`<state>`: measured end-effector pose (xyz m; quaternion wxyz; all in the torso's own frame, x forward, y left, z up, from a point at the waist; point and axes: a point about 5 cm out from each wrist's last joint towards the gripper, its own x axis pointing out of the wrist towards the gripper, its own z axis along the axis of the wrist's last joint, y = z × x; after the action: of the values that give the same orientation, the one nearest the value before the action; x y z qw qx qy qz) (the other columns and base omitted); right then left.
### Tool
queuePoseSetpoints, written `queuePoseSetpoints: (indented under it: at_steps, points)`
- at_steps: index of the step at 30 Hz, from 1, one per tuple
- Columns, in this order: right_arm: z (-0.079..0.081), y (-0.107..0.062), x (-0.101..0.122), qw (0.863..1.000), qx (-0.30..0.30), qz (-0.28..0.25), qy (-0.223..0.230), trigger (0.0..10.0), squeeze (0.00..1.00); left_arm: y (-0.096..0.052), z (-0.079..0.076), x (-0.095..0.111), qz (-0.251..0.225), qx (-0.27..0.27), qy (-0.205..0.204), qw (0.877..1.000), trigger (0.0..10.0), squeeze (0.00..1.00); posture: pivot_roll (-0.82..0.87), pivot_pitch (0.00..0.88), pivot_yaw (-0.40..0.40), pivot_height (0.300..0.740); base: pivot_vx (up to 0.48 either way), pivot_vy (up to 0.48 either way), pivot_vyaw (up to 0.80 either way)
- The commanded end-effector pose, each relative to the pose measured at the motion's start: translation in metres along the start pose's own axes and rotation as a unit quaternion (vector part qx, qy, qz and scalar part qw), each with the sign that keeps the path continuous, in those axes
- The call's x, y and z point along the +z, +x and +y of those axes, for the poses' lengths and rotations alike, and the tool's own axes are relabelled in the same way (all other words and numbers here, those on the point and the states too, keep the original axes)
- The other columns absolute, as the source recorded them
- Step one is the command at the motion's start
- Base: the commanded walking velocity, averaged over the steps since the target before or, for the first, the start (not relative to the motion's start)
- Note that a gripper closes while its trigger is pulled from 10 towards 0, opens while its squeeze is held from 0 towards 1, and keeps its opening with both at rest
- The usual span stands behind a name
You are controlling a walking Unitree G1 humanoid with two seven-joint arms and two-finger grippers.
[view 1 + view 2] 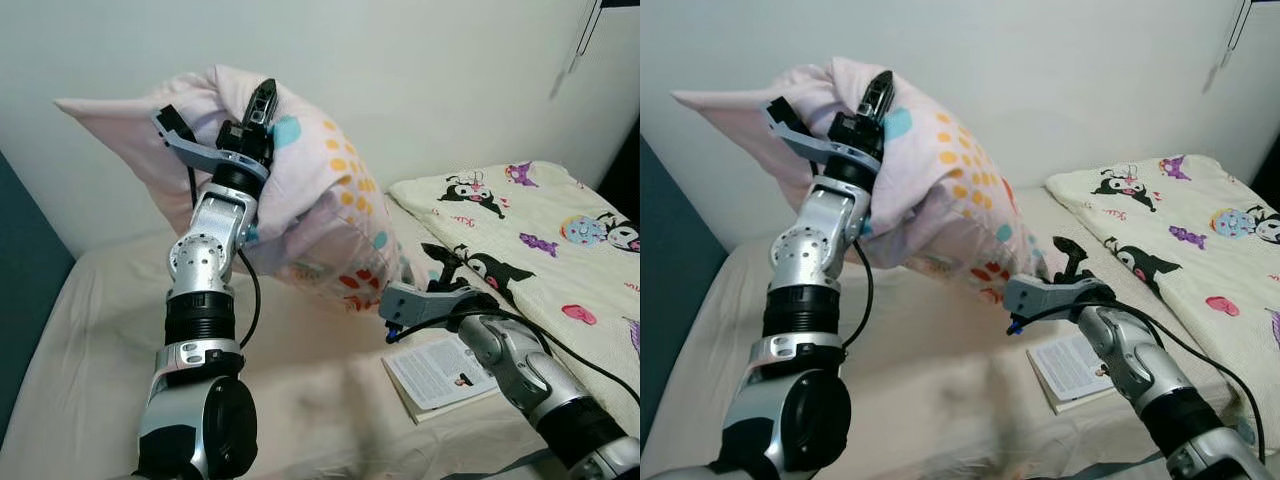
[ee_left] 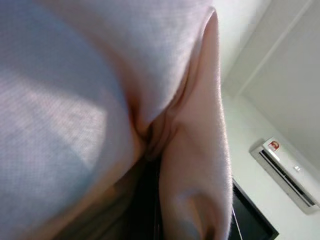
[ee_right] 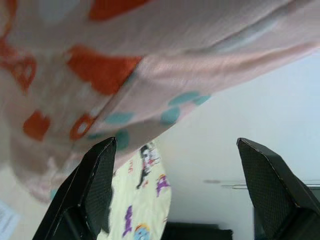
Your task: Clean up the room
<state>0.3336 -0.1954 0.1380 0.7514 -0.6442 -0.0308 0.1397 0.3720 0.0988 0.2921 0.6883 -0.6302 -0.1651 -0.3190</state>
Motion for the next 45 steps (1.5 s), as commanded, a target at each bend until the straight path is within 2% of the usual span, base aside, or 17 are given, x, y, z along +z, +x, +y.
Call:
queuePoseSetpoints:
  at_steps: [1, 4, 6, 7, 9, 15, 17, 18, 21, 22, 29, 33, 36, 38, 39, 41, 45]
  points:
    - [-0.011, 0.002, -0.001, 1.000, -0.029, -0.010, -0.005, 10.0, 0.00, 0.001, -0.014, -0.018, -0.007, -0.043, -0.041, 0.998, 10.0, 0.00, -0.03, 0.000, 0.006, 0.740, 0.000, 0.000, 0.00]
    - [-0.012, 0.004, -0.002, 0.999, -0.048, -0.014, 0.018, 10.0, 0.00, 0.001, -0.018, -0.017, -0.008, -0.048, -0.044, 0.998, 10.0, 0.00, -0.03, 0.002, 0.007, 0.740, 0.000, 0.000, 0.00]
    - [-0.010, 0.005, 0.001, 0.993, -0.072, -0.022, 0.095, 10.0, 0.00, 0.002, -0.021, -0.017, -0.009, -0.055, -0.049, 0.997, 10.0, 0.00, -0.02, 0.000, 0.005, 0.740, 0.000, 0.000, 0.00]
    - [-0.010, 0.005, 0.001, 0.993, -0.072, -0.022, 0.095, 10.0, 0.00, 0.002, -0.021, -0.017, -0.009, -0.055, -0.049, 0.997, 10.0, 0.00, -0.02, 0.000, 0.005, 0.740, 0.000, 0.000, 0.00]
    - [-0.009, 0.006, 0.003, 0.983, -0.093, -0.027, 0.153, 10.0, 0.00, 0.003, -0.025, -0.018, -0.009, -0.061, -0.053, 0.997, 10.0, 0.00, -0.02, 0.002, 0.005, 0.740, 0.000, 0.000, 0.00]
    - [-0.001, 0.008, 0.014, 0.937, -0.112, -0.037, 0.330, 10.0, 0.00, 0.006, -0.034, -0.016, -0.013, -0.078, -0.069, 0.995, 10.0, 0.00, -0.02, 0.005, 0.006, 0.740, 0.000, 0.000, 0.00]
    - [0.010, 0.008, 0.034, 0.916, -0.059, -0.084, 0.388, 10.0, 0.00, 0.006, -0.035, -0.016, -0.014, -0.080, -0.070, 0.994, 10.0, 0.00, -0.02, 0.005, 0.008, 0.740, 0.000, 0.000, 0.00]
    - [0.010, 0.008, 0.034, 0.916, -0.059, -0.084, 0.388, 10.0, 0.00, 0.006, -0.035, -0.016, -0.014, -0.080, -0.070, 0.994, 10.0, 0.00, -0.02, 0.005, 0.008, 0.740, 0.000, 0.000, 0.00]
    - [0.020, 0.004, 0.053, 0.891, 0.008, -0.138, 0.433, 10.0, 0.00, 0.006, -0.037, -0.016, -0.013, -0.082, -0.073, 0.994, 10.0, 0.00, -0.02, 0.008, 0.009, 0.740, 0.000, 0.000, 0.00]
    - [0.022, 0.002, 0.058, 0.884, 0.026, -0.151, 0.441, 10.0, 0.00, 0.006, -0.038, -0.016, -0.012, -0.082, -0.074, 0.994, 10.0, 0.00, -0.02, 0.008, 0.009, 0.740, 0.000, 0.000, 0.00]
    - [0.025, -0.006, 0.061, 0.886, 0.070, -0.175, 0.424, 10.0, 0.00, 0.007, -0.039, -0.016, -0.012, -0.083, -0.077, 0.994, 10.0, 0.00, -0.03, 0.011, 0.007, 0.740, 0.000, 0.000, 0.00]
    - [0.028, -0.011, 0.067, 0.879, 0.100, -0.193, 0.424, 10.0, 0.00, 0.008, -0.040, -0.017, -0.013, -0.083, -0.080, 0.993, 10.0, 0.00, -0.03, 0.012, 0.006, 0.740, 0.000, 0.000, 0.00]
    - [0.028, -0.016, 0.074, 0.867, 0.119, -0.213, 0.434, 10.0, 0.00, 0.007, -0.040, -0.017, -0.013, -0.083, -0.080, 0.993, 10.0, 0.00, -0.03, 0.012, 0.006, 0.740, 0.000, 0.000, 0.00]
    - [0.027, -0.026, 0.083, 0.842, 0.153, -0.244, 0.456, 10.0, 0.00, 0.007, -0.040, -0.016, -0.013, -0.082, -0.080, 0.993, 10.0, 0.00, -0.03, 0.013, 0.009, 0.740, 0.000, 0.000, 0.00]
    - [0.027, -0.026, 0.083, 0.842, 0.153, -0.244, 0.456, 10.0, 0.00, 0.007, -0.040, -0.016, -0.013, -0.082, -0.080, 0.993, 10.0, 0.00, -0.03, 0.013, 0.009, 0.740, 0.000, 0.000, 0.00]
    - [0.026, -0.035, 0.089, 0.827, 0.177, -0.264, 0.464, 10.0, 0.00, 0.007, -0.040, -0.016, -0.013, -0.082, -0.080, 0.993, 10.0, 0.00, -0.03, 0.010, 0.007, 0.740, 0.000, 0.000, 0.00]
    - [0.023, -0.036, 0.080, 0.844, 0.152, -0.246, 0.452, 10.0, 0.00, 0.006, -0.040, -0.017, -0.013, -0.081, -0.082, 0.993, 10.0, 0.00, -0.04, 0.011, 0.007, 0.740, 0.000, 0.000, 0.00]
